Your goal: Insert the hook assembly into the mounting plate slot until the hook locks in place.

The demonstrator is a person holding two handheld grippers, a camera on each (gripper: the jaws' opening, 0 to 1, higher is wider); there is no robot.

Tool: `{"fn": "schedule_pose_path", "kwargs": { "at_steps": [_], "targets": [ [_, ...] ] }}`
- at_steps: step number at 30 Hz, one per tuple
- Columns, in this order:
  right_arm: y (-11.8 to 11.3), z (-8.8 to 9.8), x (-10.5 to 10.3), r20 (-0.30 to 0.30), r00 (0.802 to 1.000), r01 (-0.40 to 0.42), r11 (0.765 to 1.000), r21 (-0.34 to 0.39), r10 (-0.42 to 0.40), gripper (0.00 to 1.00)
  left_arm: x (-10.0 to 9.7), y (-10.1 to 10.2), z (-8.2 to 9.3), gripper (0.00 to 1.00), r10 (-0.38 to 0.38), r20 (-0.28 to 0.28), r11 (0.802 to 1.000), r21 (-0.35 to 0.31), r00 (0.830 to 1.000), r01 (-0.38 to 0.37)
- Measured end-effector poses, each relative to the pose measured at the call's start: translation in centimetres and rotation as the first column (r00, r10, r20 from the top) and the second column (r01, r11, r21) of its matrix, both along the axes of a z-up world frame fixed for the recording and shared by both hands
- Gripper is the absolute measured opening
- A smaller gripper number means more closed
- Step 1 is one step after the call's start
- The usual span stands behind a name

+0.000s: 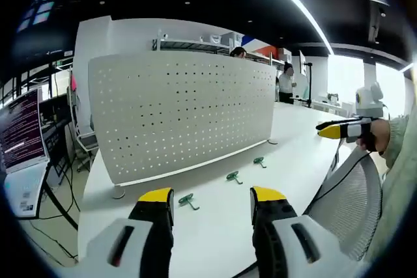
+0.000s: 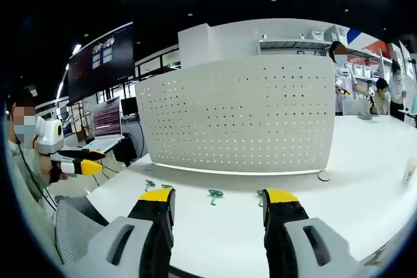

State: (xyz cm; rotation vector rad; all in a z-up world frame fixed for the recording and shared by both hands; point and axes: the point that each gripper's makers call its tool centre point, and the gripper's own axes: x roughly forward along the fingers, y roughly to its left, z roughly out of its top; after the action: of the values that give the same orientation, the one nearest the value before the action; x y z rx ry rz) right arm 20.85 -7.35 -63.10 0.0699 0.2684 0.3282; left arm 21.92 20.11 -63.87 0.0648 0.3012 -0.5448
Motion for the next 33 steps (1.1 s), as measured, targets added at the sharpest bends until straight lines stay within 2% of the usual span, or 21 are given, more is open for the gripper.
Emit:
{"fn": "schedule_pose_path", "kwargs": {
  "at_steps": [33],
  "targets": [
    [0.11,-0.05,0.12,-0.007,1.000,-0.005,1.000,0.003,0.005,0.53,0.34,0.12,-0.33,0.49,-0.006,-0.003,1.000,0.005,1.000,0.006]
  ]
}}
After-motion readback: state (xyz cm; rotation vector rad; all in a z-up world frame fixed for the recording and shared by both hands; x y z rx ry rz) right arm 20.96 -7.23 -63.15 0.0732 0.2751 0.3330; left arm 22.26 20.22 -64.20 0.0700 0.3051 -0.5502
